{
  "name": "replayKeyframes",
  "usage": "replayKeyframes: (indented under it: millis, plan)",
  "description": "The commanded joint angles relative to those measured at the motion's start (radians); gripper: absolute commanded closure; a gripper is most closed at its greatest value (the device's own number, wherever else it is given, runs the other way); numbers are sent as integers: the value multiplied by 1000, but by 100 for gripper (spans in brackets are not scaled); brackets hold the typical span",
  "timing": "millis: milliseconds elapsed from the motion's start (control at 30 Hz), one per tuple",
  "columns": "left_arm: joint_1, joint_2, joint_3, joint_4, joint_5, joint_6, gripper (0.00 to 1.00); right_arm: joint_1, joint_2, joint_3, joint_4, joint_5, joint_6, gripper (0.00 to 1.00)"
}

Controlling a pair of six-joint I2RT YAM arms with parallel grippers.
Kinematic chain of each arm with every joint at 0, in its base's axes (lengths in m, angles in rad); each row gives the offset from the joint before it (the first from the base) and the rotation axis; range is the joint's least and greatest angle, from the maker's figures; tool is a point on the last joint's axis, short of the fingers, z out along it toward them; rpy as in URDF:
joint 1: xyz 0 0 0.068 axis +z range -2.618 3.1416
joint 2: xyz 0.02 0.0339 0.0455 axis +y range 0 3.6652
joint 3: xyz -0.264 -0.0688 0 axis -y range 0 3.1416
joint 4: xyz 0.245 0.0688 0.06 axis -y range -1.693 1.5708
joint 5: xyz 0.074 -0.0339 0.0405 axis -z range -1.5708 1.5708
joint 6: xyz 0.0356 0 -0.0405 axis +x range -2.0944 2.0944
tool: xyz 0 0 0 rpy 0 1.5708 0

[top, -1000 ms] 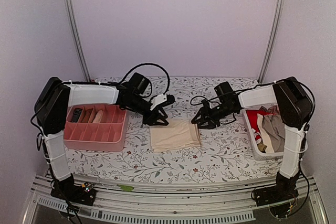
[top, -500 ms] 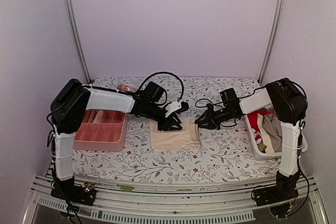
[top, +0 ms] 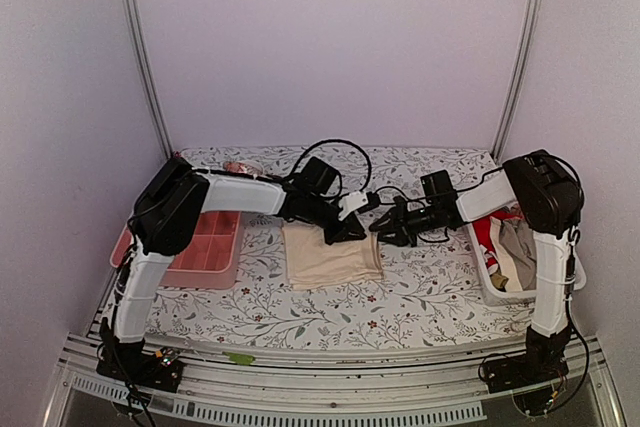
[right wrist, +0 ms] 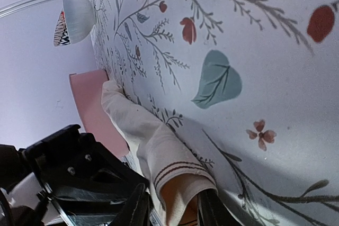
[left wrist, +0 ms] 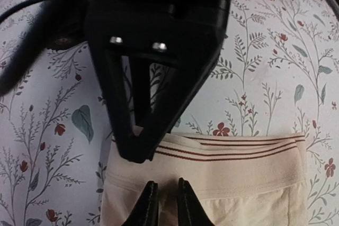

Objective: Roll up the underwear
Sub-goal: Smooth out the underwear at the center of the board.

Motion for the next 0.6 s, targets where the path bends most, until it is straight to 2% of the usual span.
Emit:
replayKeyframes:
  millis: [0, 133, 333, 433, 500, 567]
  plan:
    - [-59, 59, 38, -61, 13, 22, 89, -12, 43, -7, 65, -9, 45, 70]
    - [-86, 85, 42, -82, 22, 46, 92, -12, 61, -5, 73, -2, 63, 71]
    - [-128, 82, 7, -105, -21, 117, 91, -12, 82, -4, 72, -1, 63, 74]
    - [-119, 70, -6, -116, -64, 116, 83, -12, 86, -4, 65, 4, 60, 80]
    - [-106, 43, -23, -120, -62, 108, 76, -12, 85, -5, 49, 19, 55, 86]
    - [-91, -12, -54, -100, -47, 95, 71, -13, 84, -6, 40, 27, 45, 87]
